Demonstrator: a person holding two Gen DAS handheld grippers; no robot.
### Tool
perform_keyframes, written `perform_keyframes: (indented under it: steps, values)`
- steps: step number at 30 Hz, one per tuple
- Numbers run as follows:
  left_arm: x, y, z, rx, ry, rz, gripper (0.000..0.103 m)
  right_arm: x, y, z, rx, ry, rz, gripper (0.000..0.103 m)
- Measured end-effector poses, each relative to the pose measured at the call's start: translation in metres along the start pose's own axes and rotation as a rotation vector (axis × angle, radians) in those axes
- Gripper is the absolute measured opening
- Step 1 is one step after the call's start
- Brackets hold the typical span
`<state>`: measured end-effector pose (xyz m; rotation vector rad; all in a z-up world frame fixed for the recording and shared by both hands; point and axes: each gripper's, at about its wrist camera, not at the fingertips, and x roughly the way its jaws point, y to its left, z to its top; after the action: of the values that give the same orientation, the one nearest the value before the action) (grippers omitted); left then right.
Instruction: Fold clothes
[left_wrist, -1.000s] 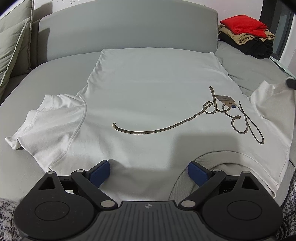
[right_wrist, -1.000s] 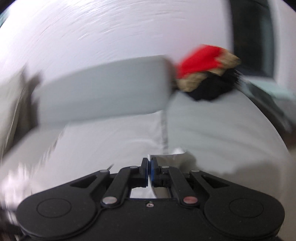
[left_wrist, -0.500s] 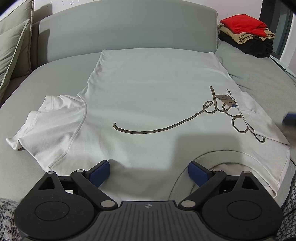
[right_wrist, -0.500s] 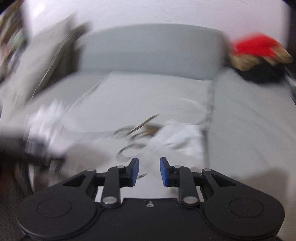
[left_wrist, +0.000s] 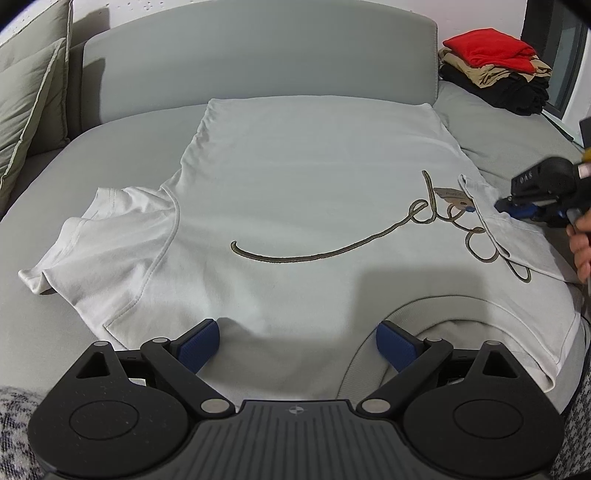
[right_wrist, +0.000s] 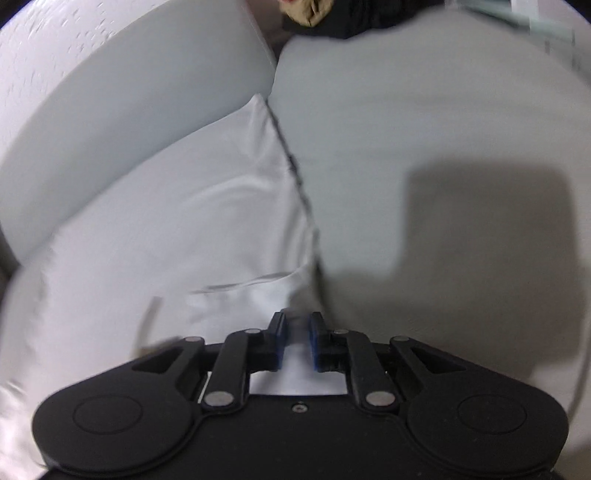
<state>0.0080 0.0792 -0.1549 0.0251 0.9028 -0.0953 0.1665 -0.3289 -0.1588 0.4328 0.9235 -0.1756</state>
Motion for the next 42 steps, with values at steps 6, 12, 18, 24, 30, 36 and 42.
perform_keyframes:
  steps: [6, 12, 18, 24, 30, 36, 42]
  values:
    - [0.003, -0.001, 0.002, -0.001, -0.001, 0.001, 0.097, -0.05, -0.019, -0.017, 0.003, -0.054, 0.048, 0.018]
    - [-0.001, -0.002, -0.002, 0.012, -0.006, 0.017, 0.098, -0.058, 0.0, -0.058, -0.208, 0.034, 0.011, 0.018]
    - [-0.011, -0.002, -0.005, 0.013, -0.028, 0.048, 0.095, -0.1, -0.017, -0.07, -0.145, 0.081, -0.029, 0.019]
    - [-0.016, -0.002, -0.009, 0.023, -0.024, 0.053, 0.075, -0.08, -0.031, -0.065, -0.109, 0.062, -0.091, 0.02]
    - [-0.041, -0.001, -0.024, 0.081, 0.009, 0.038, 0.065, -0.1, -0.017, -0.085, -0.181, 0.081, -0.165, 0.027]
    - [-0.075, 0.071, -0.028, -0.21, -0.134, -0.04, 0.07, -0.148, 0.018, -0.109, -0.253, -0.097, 0.087, 0.073]
    - [-0.076, 0.18, -0.028, -0.628, -0.235, -0.063, 0.069, -0.129, 0.067, -0.116, -0.241, 0.036, 0.368, 0.073]
